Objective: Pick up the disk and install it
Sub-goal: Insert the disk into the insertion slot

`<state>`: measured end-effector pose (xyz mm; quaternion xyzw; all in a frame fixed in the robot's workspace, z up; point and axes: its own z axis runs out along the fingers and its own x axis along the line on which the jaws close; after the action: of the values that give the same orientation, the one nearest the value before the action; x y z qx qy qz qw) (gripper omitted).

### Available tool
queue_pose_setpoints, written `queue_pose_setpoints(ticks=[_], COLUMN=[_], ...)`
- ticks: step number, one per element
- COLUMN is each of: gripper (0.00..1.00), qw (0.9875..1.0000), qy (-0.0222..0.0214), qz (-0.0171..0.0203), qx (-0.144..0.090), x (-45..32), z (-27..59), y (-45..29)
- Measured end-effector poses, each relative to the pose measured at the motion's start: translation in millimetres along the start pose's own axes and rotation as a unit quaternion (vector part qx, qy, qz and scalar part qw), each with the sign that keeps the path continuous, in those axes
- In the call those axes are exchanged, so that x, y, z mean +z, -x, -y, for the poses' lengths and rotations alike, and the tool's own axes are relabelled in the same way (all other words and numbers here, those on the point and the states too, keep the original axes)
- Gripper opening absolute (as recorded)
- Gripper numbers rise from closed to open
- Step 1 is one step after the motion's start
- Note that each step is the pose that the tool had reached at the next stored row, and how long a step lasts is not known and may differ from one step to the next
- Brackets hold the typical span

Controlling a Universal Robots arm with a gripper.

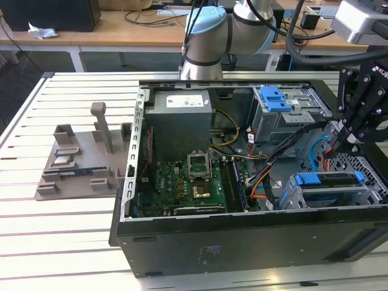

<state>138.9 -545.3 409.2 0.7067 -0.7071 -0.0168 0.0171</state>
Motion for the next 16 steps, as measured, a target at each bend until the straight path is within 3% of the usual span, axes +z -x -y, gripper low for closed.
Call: queue_pose_setpoints(ticks=[8, 16], gripper=[0.11, 0.11], qw=[1.0, 1.0], qy=[0.0, 0.0008], qz=[0.0015, 0.0016], qx=[0.0, 0.0], x=[0.2, 0.7], z=[1.0, 16.8], y=[0.0, 1.0])
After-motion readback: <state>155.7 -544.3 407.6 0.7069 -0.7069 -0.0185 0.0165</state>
